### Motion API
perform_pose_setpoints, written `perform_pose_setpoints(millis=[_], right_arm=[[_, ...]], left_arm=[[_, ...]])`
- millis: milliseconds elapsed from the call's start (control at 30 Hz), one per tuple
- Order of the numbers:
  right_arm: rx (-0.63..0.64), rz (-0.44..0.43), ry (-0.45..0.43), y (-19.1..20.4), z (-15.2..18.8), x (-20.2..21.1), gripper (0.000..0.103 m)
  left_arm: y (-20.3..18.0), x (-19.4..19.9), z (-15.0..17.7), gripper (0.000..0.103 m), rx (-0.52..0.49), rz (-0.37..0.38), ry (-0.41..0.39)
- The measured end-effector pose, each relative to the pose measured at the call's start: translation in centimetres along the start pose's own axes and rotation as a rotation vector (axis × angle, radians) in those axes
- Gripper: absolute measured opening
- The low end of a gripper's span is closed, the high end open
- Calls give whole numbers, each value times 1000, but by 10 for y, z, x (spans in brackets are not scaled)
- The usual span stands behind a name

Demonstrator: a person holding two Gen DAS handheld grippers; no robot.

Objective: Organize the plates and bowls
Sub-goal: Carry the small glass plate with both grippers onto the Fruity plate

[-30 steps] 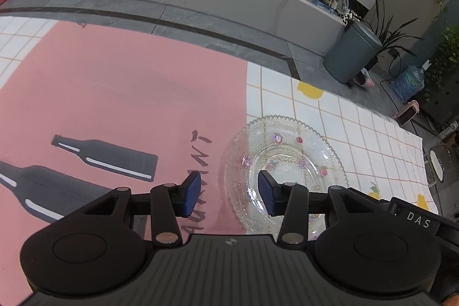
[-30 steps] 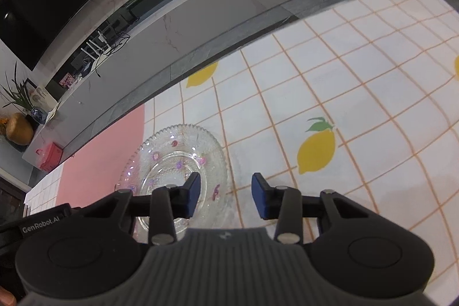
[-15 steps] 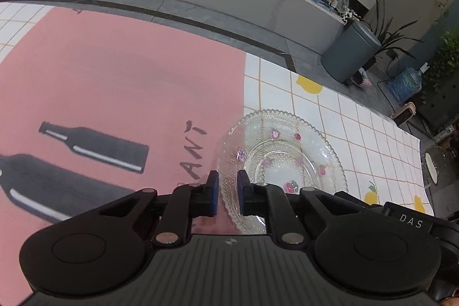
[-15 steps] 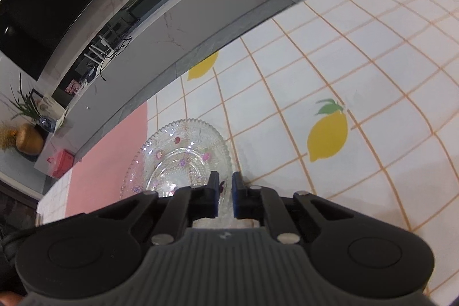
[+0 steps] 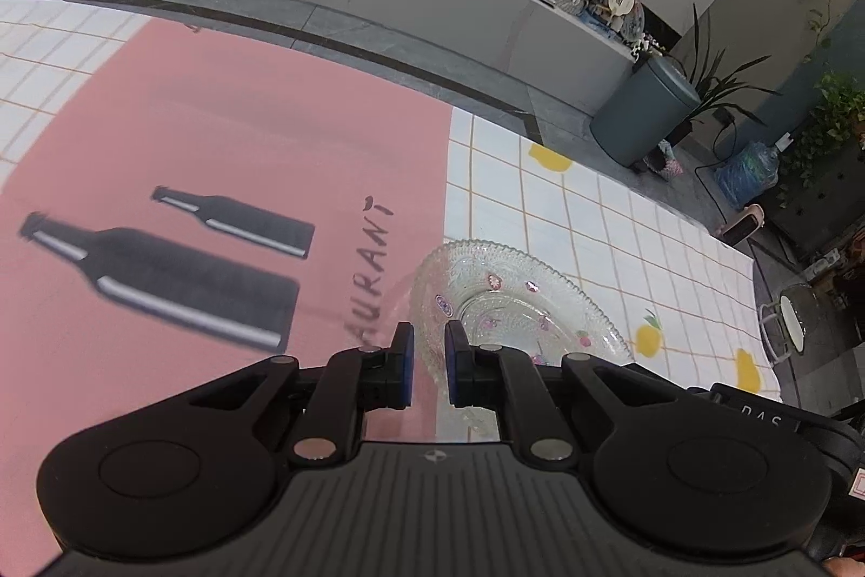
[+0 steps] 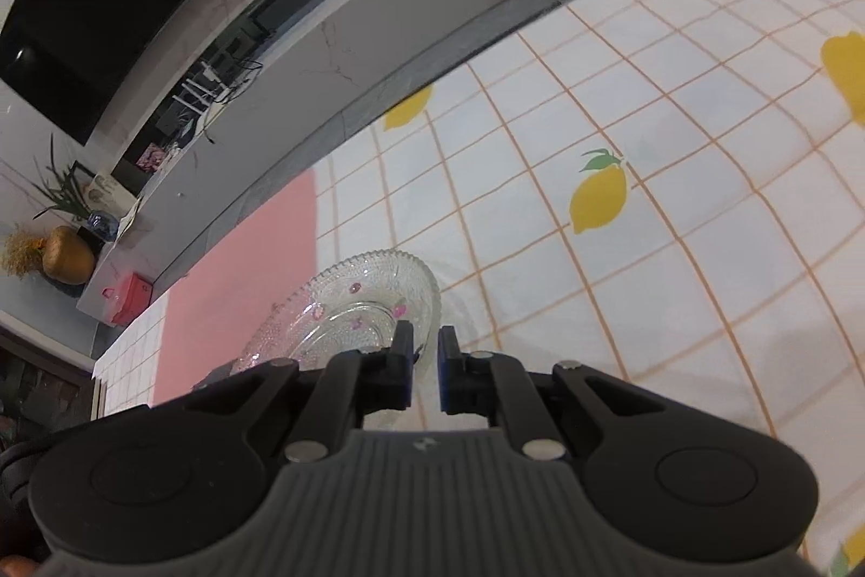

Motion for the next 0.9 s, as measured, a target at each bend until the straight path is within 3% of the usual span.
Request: perform_pose_setpoints(millis=[433,900], right_arm=[[35,-47,-32,25,88,70,7],[31,-73,16,31,190,96,7]], left_arm=[[12,83,69,12,3,22,-51],[52,133,152,12,3,40,-27]])
Point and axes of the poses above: each gripper's, at about its wrist camera, not at the fingertips, and x roughly against the way its jaws point, y to its left, z to its underside, the point moved 3 cm from there along -x, roughly the way its jaws point, and after that the axes turned 12 degrees about y, right-handed, at the moved point
